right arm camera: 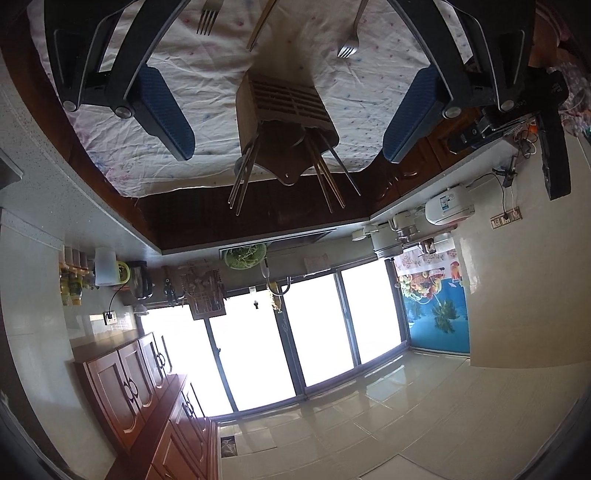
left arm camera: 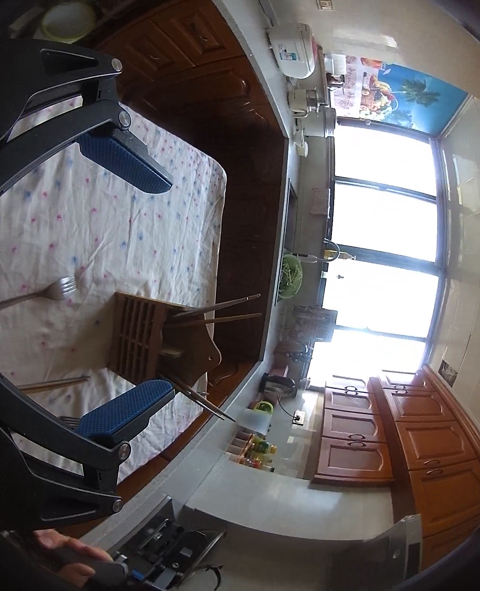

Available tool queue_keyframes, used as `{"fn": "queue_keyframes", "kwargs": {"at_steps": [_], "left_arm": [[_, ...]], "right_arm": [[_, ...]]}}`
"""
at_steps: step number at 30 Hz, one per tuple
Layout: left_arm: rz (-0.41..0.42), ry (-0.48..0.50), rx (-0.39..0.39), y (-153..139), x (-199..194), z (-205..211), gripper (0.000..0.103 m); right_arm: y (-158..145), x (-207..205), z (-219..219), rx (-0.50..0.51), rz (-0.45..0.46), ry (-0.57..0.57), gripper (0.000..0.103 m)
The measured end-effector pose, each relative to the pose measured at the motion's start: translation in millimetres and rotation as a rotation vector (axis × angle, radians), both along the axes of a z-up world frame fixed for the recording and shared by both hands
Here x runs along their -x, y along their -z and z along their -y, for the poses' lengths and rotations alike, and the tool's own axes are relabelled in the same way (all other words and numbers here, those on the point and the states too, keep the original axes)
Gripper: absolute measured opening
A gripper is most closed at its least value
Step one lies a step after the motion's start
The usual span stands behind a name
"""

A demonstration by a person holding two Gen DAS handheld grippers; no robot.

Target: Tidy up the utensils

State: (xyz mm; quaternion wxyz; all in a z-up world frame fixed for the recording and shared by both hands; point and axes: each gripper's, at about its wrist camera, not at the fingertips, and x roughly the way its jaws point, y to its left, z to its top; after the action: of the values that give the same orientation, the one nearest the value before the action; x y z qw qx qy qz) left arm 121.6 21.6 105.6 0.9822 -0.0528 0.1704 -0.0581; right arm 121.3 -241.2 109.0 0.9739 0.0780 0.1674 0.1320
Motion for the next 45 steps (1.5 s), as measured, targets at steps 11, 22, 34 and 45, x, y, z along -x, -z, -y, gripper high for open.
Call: {"fn": "queue_keyframes", "kwargs": {"at_steps": [11, 22, 34, 45], "left_arm": [[0.01, -0.04, 0.02, 64.5, 49.7, 2.1, 0.103], [0.031, -0.08, -0.015, 99.1, 89.6, -2.1, 0.103], [0.0, -0.092, -0.058, 116.9, 105.6, 5.1, 0.103], [0.009, -0.116, -0.085, 115.8, 111.0, 8.2, 0.103]], "right_arm": [[54.6, 65.0, -14.9, 0.114, 0.082, 0.055, 0.103], [115.0, 93.5, -5.9, 0.134, 0.002, 0.087, 0.103], [133.2, 116.4, 0.9, 0.142, -0.021, 0.106, 0.103], [132.4, 123.0, -0.5, 0.149, -0.013, 0.105, 0.103]]}}
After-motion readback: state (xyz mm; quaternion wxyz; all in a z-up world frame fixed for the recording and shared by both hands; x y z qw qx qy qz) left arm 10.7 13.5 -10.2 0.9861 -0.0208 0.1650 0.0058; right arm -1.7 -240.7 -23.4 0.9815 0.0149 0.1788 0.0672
